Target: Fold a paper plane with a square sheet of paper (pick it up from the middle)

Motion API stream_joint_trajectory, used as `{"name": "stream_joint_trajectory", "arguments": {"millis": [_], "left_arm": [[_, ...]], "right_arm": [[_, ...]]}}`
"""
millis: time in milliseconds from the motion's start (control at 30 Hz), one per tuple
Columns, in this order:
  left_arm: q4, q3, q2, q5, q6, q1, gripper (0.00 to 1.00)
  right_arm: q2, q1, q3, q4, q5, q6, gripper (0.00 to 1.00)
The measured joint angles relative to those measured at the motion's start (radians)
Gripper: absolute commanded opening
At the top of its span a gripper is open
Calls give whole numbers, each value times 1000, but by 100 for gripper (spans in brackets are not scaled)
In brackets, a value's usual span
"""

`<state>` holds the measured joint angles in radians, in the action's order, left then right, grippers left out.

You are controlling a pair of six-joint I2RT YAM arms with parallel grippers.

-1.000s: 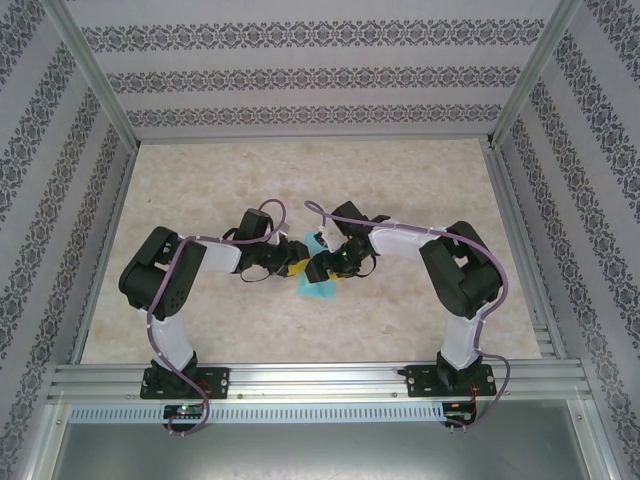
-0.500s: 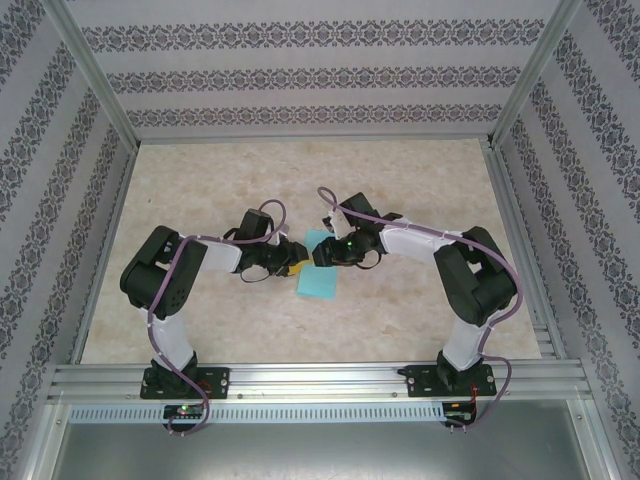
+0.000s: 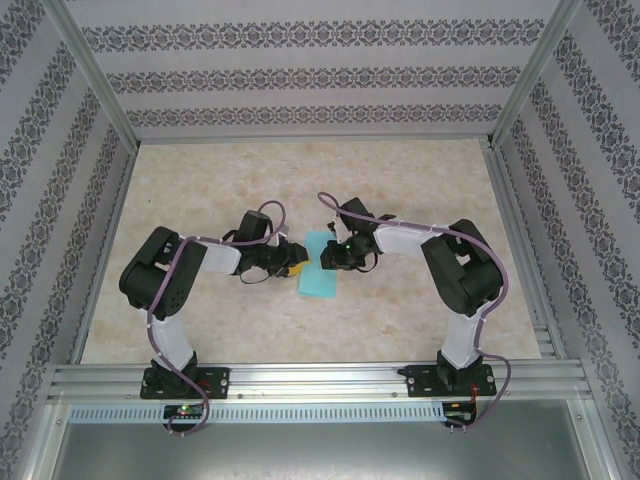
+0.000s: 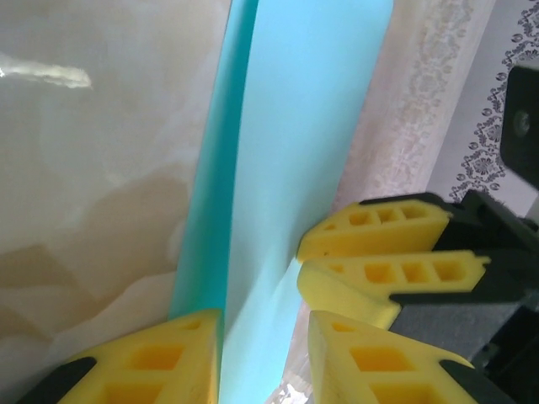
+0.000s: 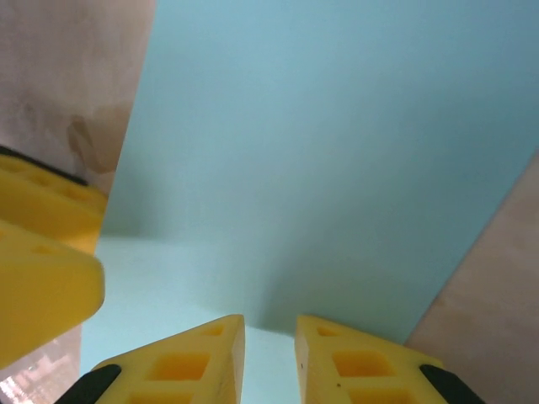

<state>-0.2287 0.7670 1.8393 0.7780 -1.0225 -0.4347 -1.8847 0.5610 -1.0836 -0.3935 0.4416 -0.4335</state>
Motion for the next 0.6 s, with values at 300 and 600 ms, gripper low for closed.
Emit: {"name": "stream_joint_trajectory", "arguments": {"millis": [300, 600], "left_arm": [[-13, -116, -94, 43, 0, -42, 32], [-18, -114, -117, 63, 0, -72, 31]], "right_arm": [[-16, 0, -25, -34, -11, -26, 22], [-24, -1, -36, -48, -11, -40, 22]]}}
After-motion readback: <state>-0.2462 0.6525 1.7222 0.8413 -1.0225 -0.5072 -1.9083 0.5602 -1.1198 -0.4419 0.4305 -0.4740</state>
